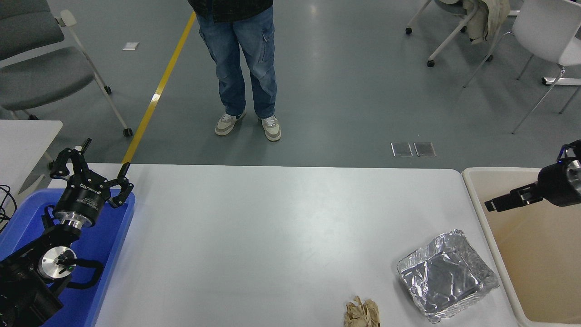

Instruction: Clean the table surface

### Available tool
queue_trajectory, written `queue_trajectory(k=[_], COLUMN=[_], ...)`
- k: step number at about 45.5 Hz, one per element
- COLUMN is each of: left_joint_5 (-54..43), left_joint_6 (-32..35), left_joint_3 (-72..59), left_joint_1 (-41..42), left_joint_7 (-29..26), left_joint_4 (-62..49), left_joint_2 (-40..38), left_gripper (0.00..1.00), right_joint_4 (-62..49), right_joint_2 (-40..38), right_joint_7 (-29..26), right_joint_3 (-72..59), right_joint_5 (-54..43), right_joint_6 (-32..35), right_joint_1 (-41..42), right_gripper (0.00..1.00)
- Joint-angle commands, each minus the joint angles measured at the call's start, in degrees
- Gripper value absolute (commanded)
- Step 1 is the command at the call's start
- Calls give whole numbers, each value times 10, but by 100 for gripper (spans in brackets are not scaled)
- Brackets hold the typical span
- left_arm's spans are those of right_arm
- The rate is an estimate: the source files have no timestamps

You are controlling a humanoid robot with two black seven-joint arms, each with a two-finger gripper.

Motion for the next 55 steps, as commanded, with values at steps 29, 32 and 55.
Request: queue_trajectory(k=[29, 32, 55], left_joint_5=[0, 0, 0], left_joint_6=[-1, 0, -1], left_joint_3=[0, 0, 0], left_joint_1=[0, 0, 0], left_joint_7=[0, 0, 0], left_joint_4=[1, 1, 0], left_joint_2=[0, 0, 0], left_gripper=[100, 100, 100], right_joint_4=[-155, -155, -207], right_joint_2=[100, 103, 136], right_joint_7=[3, 3, 4], right_joint_3=[23, 24, 23], right_joint_5=[39, 46, 78], right_joint_6=[-81, -85, -93], right_joint_1=[-203, -208, -242], right_gripper=[93, 93, 74])
